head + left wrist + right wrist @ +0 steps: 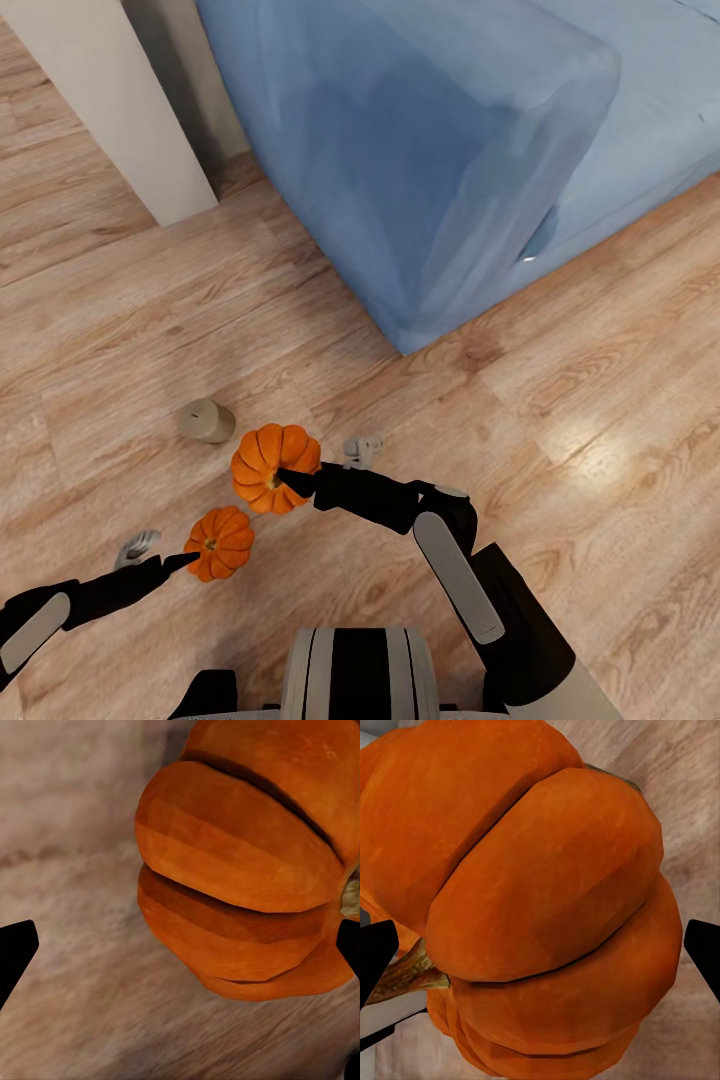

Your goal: Place each of the two pumpkins and all three candles from the living room inside a cabinet in the living room (use any cabinet), then make sure every cabinet is closed, and position the cauldron so it is next to a table in the living room.

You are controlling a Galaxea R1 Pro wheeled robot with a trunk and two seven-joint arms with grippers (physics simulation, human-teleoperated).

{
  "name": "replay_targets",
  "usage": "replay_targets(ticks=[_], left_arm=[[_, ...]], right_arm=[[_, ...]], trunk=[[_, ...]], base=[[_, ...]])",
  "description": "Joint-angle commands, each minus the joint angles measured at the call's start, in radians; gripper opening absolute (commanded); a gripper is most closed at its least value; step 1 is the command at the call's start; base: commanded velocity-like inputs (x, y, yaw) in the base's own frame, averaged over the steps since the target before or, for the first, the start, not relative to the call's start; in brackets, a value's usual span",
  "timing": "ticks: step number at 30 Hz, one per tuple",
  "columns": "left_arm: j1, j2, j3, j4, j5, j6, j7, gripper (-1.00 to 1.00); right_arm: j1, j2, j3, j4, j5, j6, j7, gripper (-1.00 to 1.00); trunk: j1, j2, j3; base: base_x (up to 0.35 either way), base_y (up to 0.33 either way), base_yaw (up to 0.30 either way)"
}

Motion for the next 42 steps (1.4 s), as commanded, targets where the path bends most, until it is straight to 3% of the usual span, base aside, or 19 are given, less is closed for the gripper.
replay_targets(ticks=[1, 26, 29, 42], left_arm=[[-0.001, 0.002, -0.005, 0.000, 0.010, 0.006, 0.000, 1.00], [-0.001, 0.003, -0.005, 0.000, 0.010, 0.006, 0.001, 1.00], [-0.001, 0.003, -0.004, 0.000, 0.010, 0.006, 0.000, 1.00], [-0.001, 0.002, -0.004, 0.000, 0.011, 0.006, 0.000, 1.00]], right_arm=[[0.000, 0.000, -0.001, 0.000, 0.001, 0.005, 0.004, -1.00], [0.000, 0.000, -0.001, -0.002, 0.001, 0.005, 0.004, -1.00], [0.000, 0.000, -0.001, -0.002, 0.001, 0.005, 0.004, -1.00], [0.000, 0.000, -0.001, -0.003, 0.001, 0.005, 0.005, -1.00]], trunk=[[0.000, 0.000, -0.001], [0.000, 0.000, -0.001], [0.001, -0.001, -0.012], [0.002, -0.001, -0.020]], base=[[0.000, 0.000, 0.000], [0.046, -0.011, 0.000], [0.000, 0.000, 0.000], [0.000, 0.000, 0.000]])
